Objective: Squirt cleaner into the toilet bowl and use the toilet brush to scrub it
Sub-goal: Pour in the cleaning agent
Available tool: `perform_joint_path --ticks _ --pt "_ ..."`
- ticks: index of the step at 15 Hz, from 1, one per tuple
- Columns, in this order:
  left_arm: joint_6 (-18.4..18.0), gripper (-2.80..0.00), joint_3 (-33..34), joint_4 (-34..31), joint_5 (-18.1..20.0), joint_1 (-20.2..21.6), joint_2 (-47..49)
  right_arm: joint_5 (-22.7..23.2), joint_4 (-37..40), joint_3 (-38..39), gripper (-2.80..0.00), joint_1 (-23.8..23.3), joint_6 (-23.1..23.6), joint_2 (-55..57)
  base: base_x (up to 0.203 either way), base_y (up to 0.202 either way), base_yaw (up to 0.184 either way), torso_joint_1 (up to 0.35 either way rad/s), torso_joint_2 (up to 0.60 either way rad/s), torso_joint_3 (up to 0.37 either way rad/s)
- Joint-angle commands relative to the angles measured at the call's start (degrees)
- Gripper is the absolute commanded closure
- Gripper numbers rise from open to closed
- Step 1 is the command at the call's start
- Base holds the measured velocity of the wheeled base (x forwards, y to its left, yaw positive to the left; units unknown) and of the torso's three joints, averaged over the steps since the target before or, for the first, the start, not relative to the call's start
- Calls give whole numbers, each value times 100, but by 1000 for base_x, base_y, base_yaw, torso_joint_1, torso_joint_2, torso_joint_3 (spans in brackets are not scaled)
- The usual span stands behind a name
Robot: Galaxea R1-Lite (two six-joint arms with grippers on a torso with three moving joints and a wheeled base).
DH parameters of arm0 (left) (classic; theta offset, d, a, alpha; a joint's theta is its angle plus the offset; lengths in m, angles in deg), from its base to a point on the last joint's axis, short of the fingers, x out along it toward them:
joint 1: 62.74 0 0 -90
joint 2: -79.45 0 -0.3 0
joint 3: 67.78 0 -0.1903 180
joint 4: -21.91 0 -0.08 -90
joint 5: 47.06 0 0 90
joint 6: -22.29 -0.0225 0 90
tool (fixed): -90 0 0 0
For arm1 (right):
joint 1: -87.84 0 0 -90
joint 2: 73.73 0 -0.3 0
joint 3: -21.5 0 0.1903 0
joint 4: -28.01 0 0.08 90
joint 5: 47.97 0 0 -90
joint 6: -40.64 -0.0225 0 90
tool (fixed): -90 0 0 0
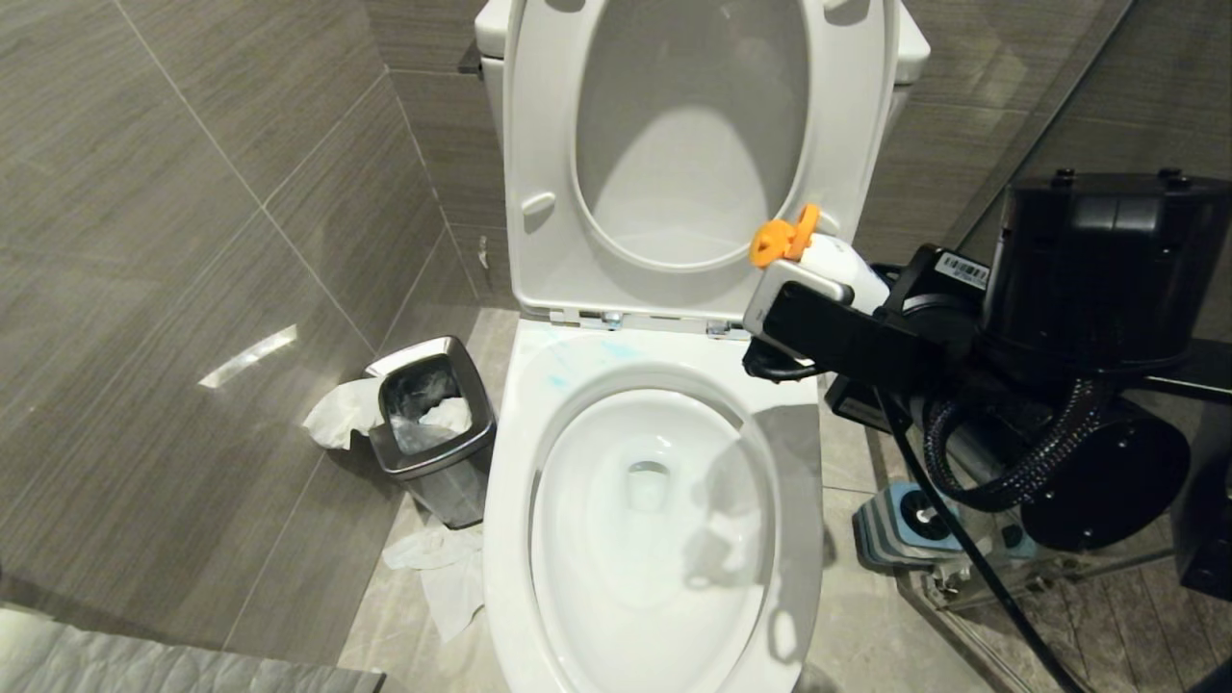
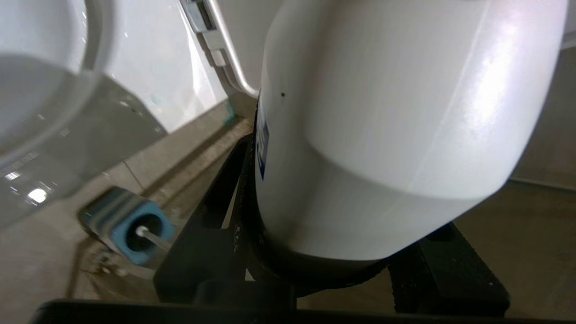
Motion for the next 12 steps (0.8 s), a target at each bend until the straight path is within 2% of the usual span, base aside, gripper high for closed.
perform_joint_path --ticks 1,7,12 --pt "5 0 9 0 2 0 9 -81 -48 -37 0 11 738 46 0 0 0 0 0 0" --pt "-4 0 9 0 2 0 9 -87 -301 -248 0 11 2528 317 0 0 0 0 0 0" --pt "-3 0 9 0 2 0 9 -87 -303 -276 0 111 3630 454 0 0 0 0 0 0"
